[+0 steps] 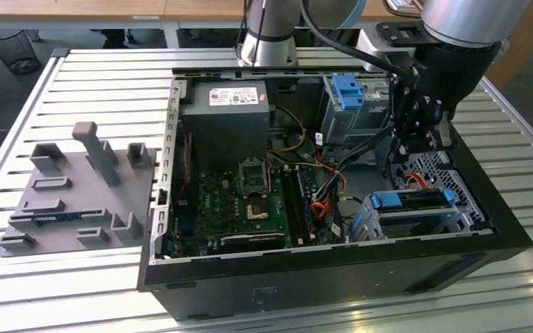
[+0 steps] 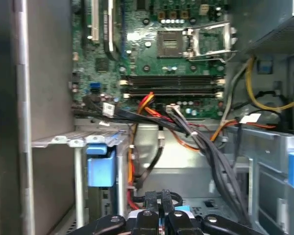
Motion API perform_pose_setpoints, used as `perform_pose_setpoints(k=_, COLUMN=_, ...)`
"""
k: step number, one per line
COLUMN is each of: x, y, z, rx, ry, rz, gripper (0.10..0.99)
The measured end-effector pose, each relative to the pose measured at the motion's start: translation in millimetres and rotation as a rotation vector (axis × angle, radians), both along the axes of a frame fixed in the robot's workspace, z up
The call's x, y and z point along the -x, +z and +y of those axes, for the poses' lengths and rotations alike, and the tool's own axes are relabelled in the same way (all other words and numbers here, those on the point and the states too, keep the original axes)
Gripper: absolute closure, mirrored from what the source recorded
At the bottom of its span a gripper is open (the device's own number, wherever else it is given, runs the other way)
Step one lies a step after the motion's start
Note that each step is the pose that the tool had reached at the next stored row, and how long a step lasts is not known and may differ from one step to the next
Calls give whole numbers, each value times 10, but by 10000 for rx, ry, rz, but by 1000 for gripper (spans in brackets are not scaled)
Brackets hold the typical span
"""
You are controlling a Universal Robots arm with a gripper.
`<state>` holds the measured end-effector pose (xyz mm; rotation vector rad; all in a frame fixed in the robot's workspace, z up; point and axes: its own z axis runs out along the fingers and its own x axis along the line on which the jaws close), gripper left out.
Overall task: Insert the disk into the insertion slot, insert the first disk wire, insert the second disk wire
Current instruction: 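Insert the second disk wire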
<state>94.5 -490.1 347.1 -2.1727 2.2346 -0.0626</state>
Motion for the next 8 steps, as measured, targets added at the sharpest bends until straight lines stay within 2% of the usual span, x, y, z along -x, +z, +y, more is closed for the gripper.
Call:
perform_pose_setpoints(k=1, x=0, y=0, z=-4, rx=-113, ry=-1, rz=0, gripper=937)
perform_pose_setpoints(k=2, x=0, y=0, z=-7, rx=-129, ry=-1, rz=0, gripper=937)
perform_pose_setpoints(k=8, x=0, y=-1, z=-52, rx=-130, ry=1, rz=0, gripper=937)
